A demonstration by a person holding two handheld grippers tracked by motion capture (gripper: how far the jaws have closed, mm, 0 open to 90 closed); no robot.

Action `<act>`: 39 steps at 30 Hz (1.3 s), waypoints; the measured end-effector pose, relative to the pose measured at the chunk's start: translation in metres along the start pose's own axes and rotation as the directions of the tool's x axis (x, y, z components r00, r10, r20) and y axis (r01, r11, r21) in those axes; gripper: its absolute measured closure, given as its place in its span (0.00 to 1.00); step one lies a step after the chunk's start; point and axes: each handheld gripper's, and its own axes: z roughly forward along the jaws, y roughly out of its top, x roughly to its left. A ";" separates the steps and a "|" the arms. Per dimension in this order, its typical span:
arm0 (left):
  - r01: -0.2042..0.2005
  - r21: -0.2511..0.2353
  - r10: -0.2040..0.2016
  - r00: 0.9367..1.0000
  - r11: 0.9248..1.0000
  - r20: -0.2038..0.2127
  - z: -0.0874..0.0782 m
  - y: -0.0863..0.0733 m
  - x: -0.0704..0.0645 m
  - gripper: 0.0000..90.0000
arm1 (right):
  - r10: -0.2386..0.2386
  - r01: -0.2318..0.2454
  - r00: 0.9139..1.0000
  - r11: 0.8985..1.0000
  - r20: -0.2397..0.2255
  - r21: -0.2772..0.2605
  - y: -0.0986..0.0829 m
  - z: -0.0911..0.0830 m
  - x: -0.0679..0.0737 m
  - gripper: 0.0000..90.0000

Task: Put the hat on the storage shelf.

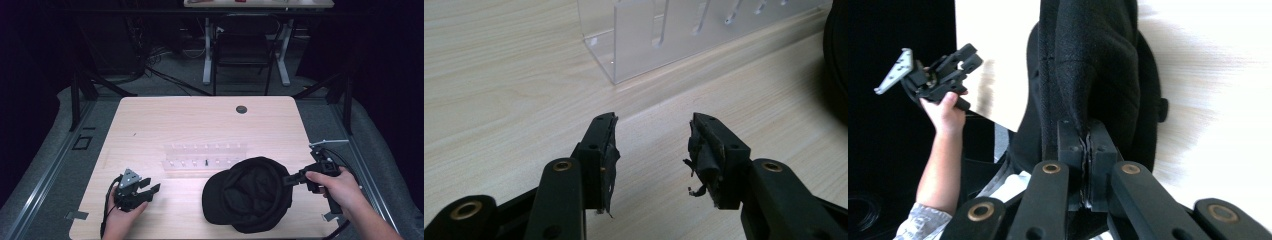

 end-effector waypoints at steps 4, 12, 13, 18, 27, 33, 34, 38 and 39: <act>0.000 -0.001 0.000 1.000 1.000 -0.001 0.000 0.000 0.000 0.59 | -0.002 0.002 0.999 1.000 -0.032 -0.018 0.000 -0.003 0.006 0.98; 0.001 -0.001 -0.001 1.000 1.000 -0.002 0.000 0.000 0.000 0.59 | -0.028 0.026 0.997 0.999 -0.073 -0.031 0.002 -0.010 0.016 0.98; -0.001 -0.002 0.001 1.000 1.000 -0.002 0.000 0.000 0.000 0.59 | -0.031 0.028 0.996 0.999 -0.080 -0.038 0.003 -0.011 0.018 0.98; -0.002 0.000 0.002 1.000 1.000 -0.002 0.000 0.000 0.000 0.59 | -0.043 0.037 0.993 0.998 -0.107 -0.059 0.004 -0.014 0.027 0.98; -0.002 -0.001 0.002 1.000 1.000 -0.003 0.000 0.000 0.000 0.59 | -0.058 0.045 0.984 0.996 -0.168 -0.078 0.006 -0.019 0.036 0.98; -0.004 0.000 0.004 1.000 1.000 -0.002 0.000 0.000 0.000 0.59 | -0.088 0.066 0.974 0.992 -0.207 -0.109 0.007 -0.027 0.046 0.98; -0.004 0.000 0.004 1.000 1.000 -0.002 0.000 0.000 0.000 0.59 | -0.088 0.066 0.974 0.992 -0.207 -0.109 0.007 -0.027 0.046 0.98; -0.002 -0.001 0.002 1.000 1.000 -0.002 0.000 0.000 0.000 0.59 | -0.111 0.080 0.972 0.985 -0.207 -0.152 0.008 -0.041 0.055 0.98; -0.002 -0.001 0.002 1.000 1.000 -0.002 0.000 0.000 0.000 0.59 | -0.114 0.081 0.972 0.984 -0.208 -0.160 0.009 -0.044 0.056 0.98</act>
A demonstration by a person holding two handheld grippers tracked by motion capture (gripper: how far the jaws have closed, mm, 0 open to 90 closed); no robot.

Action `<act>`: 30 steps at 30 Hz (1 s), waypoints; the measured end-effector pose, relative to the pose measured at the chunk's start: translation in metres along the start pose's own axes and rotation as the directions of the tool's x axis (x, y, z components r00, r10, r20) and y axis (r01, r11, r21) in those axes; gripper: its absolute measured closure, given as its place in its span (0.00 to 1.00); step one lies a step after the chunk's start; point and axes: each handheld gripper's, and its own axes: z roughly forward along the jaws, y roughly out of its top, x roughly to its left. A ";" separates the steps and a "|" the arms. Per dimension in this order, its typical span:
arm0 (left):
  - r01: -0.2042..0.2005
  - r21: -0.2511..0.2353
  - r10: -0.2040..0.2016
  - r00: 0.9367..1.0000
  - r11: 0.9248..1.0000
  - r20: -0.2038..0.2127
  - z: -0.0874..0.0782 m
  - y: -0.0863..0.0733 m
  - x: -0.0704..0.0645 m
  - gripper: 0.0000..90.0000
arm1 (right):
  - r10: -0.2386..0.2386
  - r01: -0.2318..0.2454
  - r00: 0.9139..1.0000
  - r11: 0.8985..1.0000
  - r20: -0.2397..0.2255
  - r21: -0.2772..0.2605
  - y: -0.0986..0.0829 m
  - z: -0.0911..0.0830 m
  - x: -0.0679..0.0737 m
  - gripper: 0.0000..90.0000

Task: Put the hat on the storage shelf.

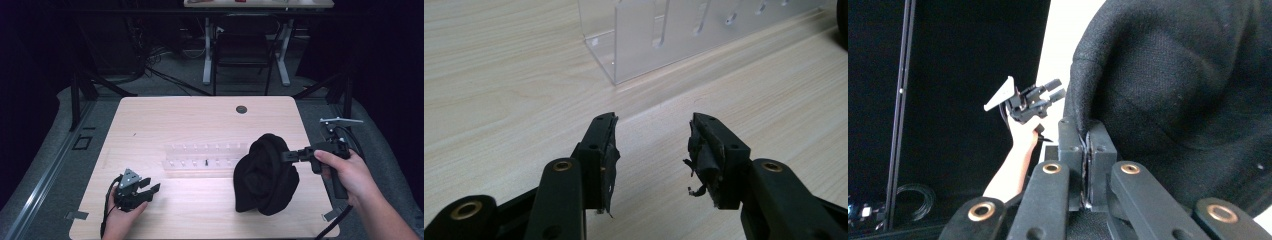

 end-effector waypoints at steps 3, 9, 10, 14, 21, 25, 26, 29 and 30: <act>-0.003 0.001 0.003 1.000 1.000 0.000 0.000 0.000 0.000 0.59 | -0.006 0.006 1.000 1.000 -0.001 -0.020 0.002 -0.007 0.003 0.98; -0.001 0.002 0.001 1.000 1.000 0.002 0.001 0.000 0.000 0.59 | -0.012 0.011 1.000 0.998 -0.015 -0.059 0.005 -0.018 0.008 0.98; -0.003 0.002 0.003 1.000 1.000 0.002 0.001 0.000 0.000 0.59 | -0.018 0.017 1.000 0.998 -0.017 -0.061 0.006 -0.019 0.009 0.98; -0.003 0.003 0.003 1.000 1.000 0.003 0.001 0.000 0.000 0.59 | -0.022 0.020 0.999 0.996 -0.027 -0.086 0.007 -0.022 0.014 0.98; -0.001 0.000 0.001 1.000 1.000 0.002 0.000 0.000 0.000 0.59 | -0.030 0.027 0.999 0.993 -0.027 -0.113 0.012 -0.026 0.023 0.98; 0.001 -0.008 -0.001 1.000 1.000 0.001 0.000 0.000 0.000 0.57 | -0.038 0.035 0.999 0.992 -0.026 -0.124 0.017 -0.027 0.028 0.98; 0.000 -0.005 0.000 1.000 1.000 -0.001 0.000 0.000 -0.001 0.57 | -0.039 0.037 0.999 0.992 -0.022 -0.124 0.018 -0.027 0.029 0.98; -0.002 -0.005 0.002 1.000 1.000 0.000 0.000 0.000 -0.001 0.55 | -0.039 0.036 0.999 0.991 -0.027 -0.130 0.021 -0.027 0.031 0.98; -0.004 0.002 0.004 1.000 1.000 0.003 0.001 0.000 -0.001 0.54 | -0.046 0.042 0.998 0.990 -0.032 -0.134 0.023 -0.027 0.034 0.98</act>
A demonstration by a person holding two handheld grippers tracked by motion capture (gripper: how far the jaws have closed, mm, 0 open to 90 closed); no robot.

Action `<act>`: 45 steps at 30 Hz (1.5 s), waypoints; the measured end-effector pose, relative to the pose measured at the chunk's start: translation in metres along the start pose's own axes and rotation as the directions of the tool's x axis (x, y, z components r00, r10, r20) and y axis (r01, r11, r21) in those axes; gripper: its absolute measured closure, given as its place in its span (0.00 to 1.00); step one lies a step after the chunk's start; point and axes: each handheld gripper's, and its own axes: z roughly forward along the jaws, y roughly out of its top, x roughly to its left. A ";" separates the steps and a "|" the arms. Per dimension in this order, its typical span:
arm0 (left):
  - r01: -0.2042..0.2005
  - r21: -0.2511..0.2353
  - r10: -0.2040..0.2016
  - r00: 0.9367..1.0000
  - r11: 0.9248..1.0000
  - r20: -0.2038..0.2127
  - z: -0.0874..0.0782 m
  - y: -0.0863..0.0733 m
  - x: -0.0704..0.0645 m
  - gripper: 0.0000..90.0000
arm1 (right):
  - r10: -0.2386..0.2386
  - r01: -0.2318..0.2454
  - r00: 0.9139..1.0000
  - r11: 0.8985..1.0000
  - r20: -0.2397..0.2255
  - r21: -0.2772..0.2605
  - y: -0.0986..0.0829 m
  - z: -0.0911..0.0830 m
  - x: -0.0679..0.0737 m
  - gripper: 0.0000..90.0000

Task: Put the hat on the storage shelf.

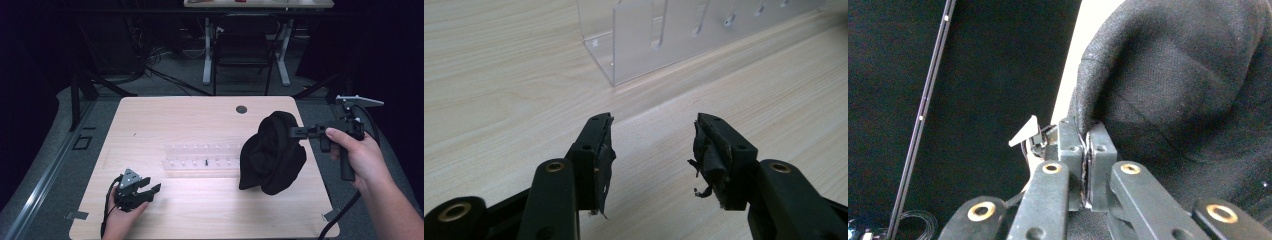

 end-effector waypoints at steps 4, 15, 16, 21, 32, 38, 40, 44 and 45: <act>0.000 0.000 0.000 1.000 1.000 0.001 0.001 0.000 0.000 0.54 | -0.008 0.008 1.000 1.000 -0.005 -0.007 0.006 0.002 0.006 0.98; 0.002 0.001 -0.002 1.000 1.000 -0.007 0.003 0.001 0.001 0.52 | -0.029 0.028 1.000 1.000 -0.011 -0.007 0.024 0.021 0.021 0.98; 0.001 0.000 -0.001 1.000 1.000 -0.008 0.003 0.001 0.001 0.52 | -0.027 0.027 1.000 1.000 -0.010 -0.009 0.025 0.023 0.023 0.98; 0.006 0.000 -0.006 1.000 1.000 -0.004 0.003 0.001 0.001 0.52 | -0.035 0.034 0.999 0.999 -0.012 -0.009 0.035 0.034 0.030 0.98; 0.002 -0.004 -0.002 1.000 1.000 0.000 0.002 0.001 0.001 0.52 | -0.058 0.058 0.998 0.998 0.001 0.004 0.048 0.057 0.042 0.98; 0.008 -0.012 -0.008 1.000 1.000 0.002 0.001 0.001 0.002 0.52 | -0.066 0.066 0.998 0.998 0.005 0.001 0.052 0.066 0.046 0.98; 0.006 -0.011 -0.006 1.000 1.000 0.003 0.000 0.001 0.002 0.52 | -0.068 0.068 0.998 0.998 0.012 0.004 0.053 0.069 0.047 0.98; 0.003 -0.017 -0.003 1.000 1.000 0.001 -0.001 0.001 0.002 0.52 | -0.070 0.070 0.997 0.997 0.021 0.010 0.056 0.076 0.047 0.98; 0.003 -0.017 -0.003 1.000 1.000 0.001 -0.001 0.001 0.002 0.52 | -0.071 0.070 0.997 0.997 0.021 0.011 0.056 0.078 0.047 0.98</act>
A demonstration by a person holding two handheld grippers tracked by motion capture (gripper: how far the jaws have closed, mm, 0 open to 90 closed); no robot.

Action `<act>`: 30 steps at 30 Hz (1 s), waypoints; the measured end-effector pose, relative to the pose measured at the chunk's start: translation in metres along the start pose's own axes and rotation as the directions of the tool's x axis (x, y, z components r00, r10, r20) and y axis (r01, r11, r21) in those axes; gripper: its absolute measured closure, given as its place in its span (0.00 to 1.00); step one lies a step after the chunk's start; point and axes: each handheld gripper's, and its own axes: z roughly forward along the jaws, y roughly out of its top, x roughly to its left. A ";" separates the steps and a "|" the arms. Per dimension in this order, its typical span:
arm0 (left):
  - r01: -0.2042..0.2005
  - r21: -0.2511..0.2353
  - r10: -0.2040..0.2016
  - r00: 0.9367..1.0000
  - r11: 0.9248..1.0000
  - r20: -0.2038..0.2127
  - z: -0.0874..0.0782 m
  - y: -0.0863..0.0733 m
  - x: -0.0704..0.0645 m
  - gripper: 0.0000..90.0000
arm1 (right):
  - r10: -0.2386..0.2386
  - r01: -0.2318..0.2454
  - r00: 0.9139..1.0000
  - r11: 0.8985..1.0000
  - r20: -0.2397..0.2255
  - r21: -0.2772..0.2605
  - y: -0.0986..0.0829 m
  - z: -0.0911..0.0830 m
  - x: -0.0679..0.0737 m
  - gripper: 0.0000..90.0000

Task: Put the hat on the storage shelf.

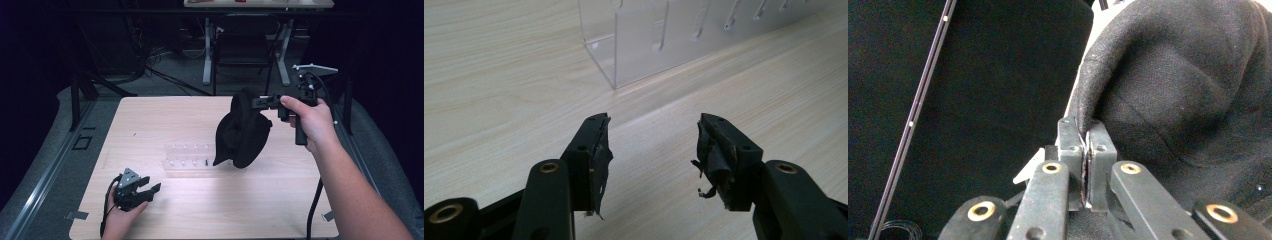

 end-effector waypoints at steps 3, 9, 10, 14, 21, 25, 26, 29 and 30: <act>0.003 0.002 -0.003 1.000 1.000 0.001 0.001 0.000 0.000 0.52 | 0.000 0.000 1.000 1.000 0.004 0.002 0.001 0.004 -0.001 0.98; 0.000 0.001 0.000 1.000 1.000 0.003 0.002 0.001 0.000 0.52 | -0.007 0.007 1.000 1.000 0.006 0.011 0.003 0.013 -0.001 0.98; 0.000 0.001 0.000 1.000 1.000 0.003 0.002 0.001 0.000 0.52 | -0.007 0.007 1.000 1.000 0.006 0.011 0.003 0.013 -0.001 0.98; 0.004 -0.003 -0.004 1.000 1.000 0.001 0.000 0.001 0.000 0.52 | -0.007 0.007 1.000 1.000 -0.003 0.011 0.005 0.022 -0.002 0.98; 0.003 0.002 -0.003 1.000 1.000 -0.001 -0.001 0.001 0.001 0.52 | -0.004 0.004 1.000 1.000 -0.006 0.014 0.007 0.033 -0.003 0.98; 0.009 -0.006 -0.009 1.000 1.000 -0.002 0.000 0.000 0.001 0.52 | -0.004 0.004 1.000 1.000 -0.002 0.021 0.008 0.037 -0.004 0.98; 0.009 -0.007 -0.009 1.000 1.000 -0.002 0.000 0.000 0.001 0.52 | -0.004 0.004 1.000 1.000 -0.001 0.022 0.009 0.038 -0.004 0.98; 0.004 -0.005 -0.004 1.000 1.000 -0.002 0.000 0.001 0.000 0.52 | -0.008 0.007 1.000 1.000 0.004 0.024 0.009 0.040 -0.005 0.98; 0.005 -0.004 -0.005 1.000 1.000 0.001 0.000 0.001 0.000 0.53 | -0.008 0.008 1.000 1.000 0.005 0.024 0.009 0.041 -0.005 0.98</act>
